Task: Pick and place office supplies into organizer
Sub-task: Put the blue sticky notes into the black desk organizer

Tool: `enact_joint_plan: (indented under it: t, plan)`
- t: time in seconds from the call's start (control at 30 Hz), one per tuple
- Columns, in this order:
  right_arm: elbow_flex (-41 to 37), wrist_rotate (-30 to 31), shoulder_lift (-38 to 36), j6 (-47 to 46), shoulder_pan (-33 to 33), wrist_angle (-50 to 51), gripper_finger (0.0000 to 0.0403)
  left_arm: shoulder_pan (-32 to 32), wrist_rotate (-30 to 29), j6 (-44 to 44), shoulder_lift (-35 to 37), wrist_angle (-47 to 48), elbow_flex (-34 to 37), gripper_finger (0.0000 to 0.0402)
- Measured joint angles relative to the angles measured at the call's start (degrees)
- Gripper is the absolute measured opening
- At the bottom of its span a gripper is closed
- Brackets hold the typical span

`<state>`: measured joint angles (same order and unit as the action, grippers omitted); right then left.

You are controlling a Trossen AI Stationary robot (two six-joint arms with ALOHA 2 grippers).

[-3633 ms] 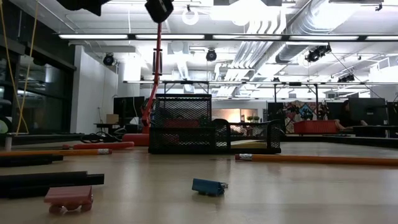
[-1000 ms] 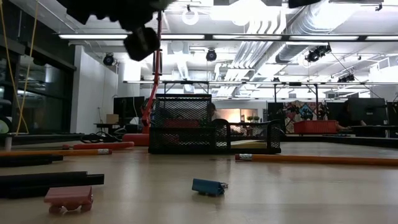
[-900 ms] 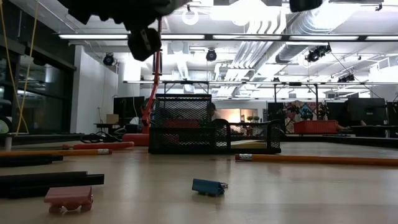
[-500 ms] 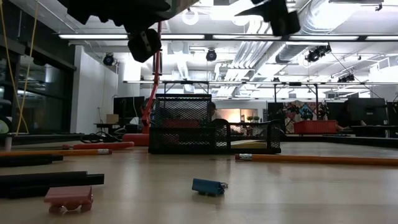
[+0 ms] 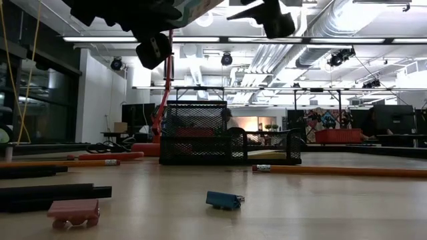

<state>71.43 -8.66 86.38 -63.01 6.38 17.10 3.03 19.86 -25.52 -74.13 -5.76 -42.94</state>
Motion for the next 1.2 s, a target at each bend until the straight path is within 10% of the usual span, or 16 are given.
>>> enact_joint_plan:
  t: [1.2]
  plan:
    - [6.2, -3.0, 4.8, 2.9, -0.2, 9.1, 0.0239, 1.8, 2.2, 1.1, 0.0, 1.1, 0.0, 0.0010]
